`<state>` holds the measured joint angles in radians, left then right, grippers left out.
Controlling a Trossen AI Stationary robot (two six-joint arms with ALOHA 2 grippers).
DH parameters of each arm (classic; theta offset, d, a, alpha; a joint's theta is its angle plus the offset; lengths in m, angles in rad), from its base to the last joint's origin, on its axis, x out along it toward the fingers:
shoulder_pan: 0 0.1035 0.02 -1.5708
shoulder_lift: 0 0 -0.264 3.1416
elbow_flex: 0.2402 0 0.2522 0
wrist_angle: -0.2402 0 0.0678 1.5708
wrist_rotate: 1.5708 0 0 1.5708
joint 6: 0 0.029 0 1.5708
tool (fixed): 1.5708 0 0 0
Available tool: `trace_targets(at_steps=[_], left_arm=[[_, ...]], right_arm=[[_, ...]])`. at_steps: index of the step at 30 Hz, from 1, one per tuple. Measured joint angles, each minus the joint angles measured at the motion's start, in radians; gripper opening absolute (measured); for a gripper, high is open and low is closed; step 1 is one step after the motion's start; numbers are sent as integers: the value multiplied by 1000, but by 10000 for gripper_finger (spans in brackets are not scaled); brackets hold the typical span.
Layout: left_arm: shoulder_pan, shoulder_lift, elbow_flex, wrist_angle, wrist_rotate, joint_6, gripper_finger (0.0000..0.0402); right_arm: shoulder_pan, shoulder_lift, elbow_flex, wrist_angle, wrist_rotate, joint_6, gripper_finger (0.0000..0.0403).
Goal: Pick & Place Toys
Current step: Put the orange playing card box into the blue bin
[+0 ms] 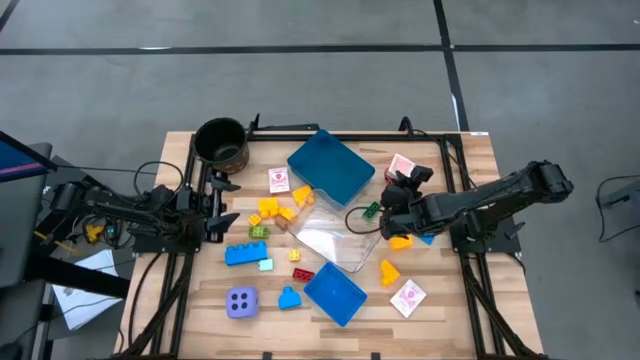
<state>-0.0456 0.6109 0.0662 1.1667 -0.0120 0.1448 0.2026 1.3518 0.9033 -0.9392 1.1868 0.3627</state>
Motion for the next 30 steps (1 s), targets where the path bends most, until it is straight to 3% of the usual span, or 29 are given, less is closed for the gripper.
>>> trace_targets(at_steps=[4,9,14,19,24,30], left_arm=[[0,0,0,-8,0,-17,301],[0,0,0,-7,-1,-22,301],[2,0,0,14,-4,-20,301],[3,0,0,53,-4,-19,301],[3,0,0,88,-4,-4,301],[3,0,0,100,-46,14,301]], right_arm=[[69,-1,116,-102,-106,99,57],[194,-1,218,-102,-273,142,57],[346,-1,268,-13,-399,162,57],[486,-1,290,158,-446,160,57],[577,6,291,339,-542,30,57],[568,11,292,424,-676,-178,57]])
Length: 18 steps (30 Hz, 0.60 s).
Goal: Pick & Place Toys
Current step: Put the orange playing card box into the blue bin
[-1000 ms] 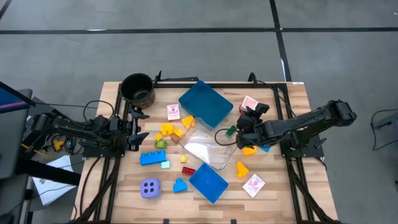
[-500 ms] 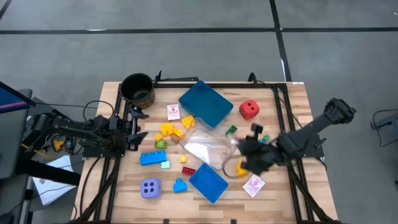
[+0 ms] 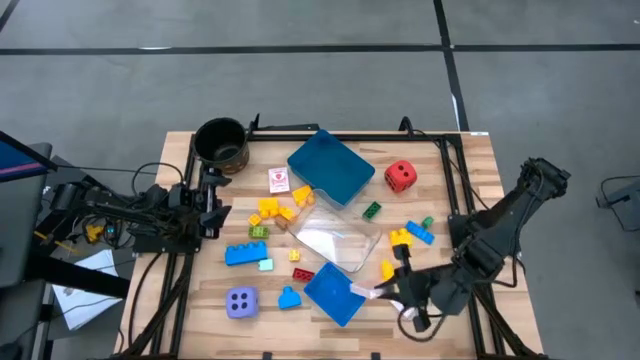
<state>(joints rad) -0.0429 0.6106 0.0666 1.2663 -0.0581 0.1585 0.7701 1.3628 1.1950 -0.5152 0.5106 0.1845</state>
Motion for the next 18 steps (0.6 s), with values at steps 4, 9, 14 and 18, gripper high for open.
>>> trace_targets(at_steps=[4,9,14,18], left_arm=[[0,0,0,0,-10,0,301],[0,0,0,-4,-10,0,301],[0,0,0,-16,-10,-5,301],[0,0,0,-32,-10,-7,301]], right_arm=[[-53,1,-1,7,-116,-161,57],[-129,62,-3,28,-303,-380,57],[-155,133,-1,85,-379,-526,57],[-142,167,-1,92,-383,-533,57]])
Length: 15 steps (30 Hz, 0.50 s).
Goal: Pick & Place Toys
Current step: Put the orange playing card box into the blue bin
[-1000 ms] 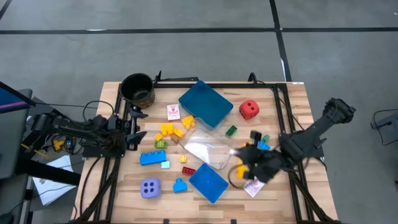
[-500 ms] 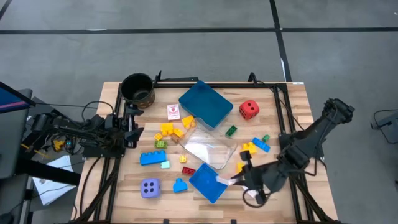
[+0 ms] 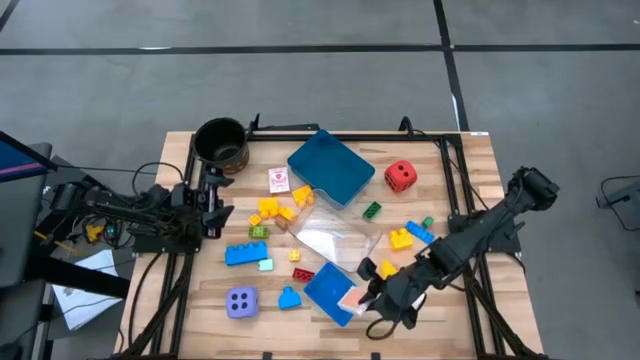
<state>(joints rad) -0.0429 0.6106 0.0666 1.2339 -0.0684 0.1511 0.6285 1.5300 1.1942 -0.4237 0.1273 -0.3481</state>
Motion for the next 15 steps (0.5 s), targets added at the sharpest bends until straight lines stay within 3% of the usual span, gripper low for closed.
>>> trace_targets(at_steps=[5,15], left_arm=[[0,7,0,-4,0,-1,301],[0,8,0,-10,1,-2,301]], right_arm=[[29,62,14,-8,6,1,57],[43,241,187,-156,90,8,57]])
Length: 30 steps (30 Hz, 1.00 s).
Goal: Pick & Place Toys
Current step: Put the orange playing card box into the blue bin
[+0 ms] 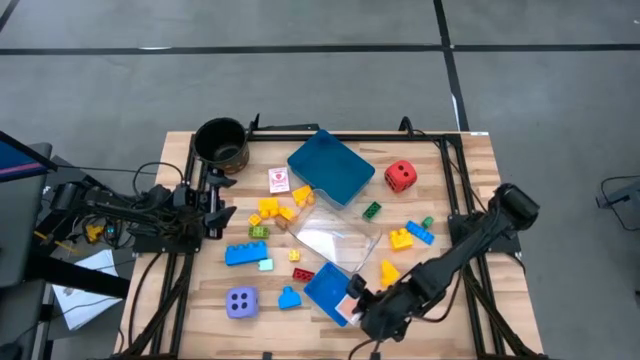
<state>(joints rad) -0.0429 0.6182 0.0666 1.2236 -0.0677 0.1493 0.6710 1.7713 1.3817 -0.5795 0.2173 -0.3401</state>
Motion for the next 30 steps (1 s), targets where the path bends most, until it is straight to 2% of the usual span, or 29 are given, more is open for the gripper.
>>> trace_targets(at_steps=[9,30], left_arm=[[0,0,0,-13,0,0,301],[0,0,0,-12,1,0,301]], right_arm=[[-20,51,37,-48,-8,37,58],[-31,49,37,-49,-63,58,62]])
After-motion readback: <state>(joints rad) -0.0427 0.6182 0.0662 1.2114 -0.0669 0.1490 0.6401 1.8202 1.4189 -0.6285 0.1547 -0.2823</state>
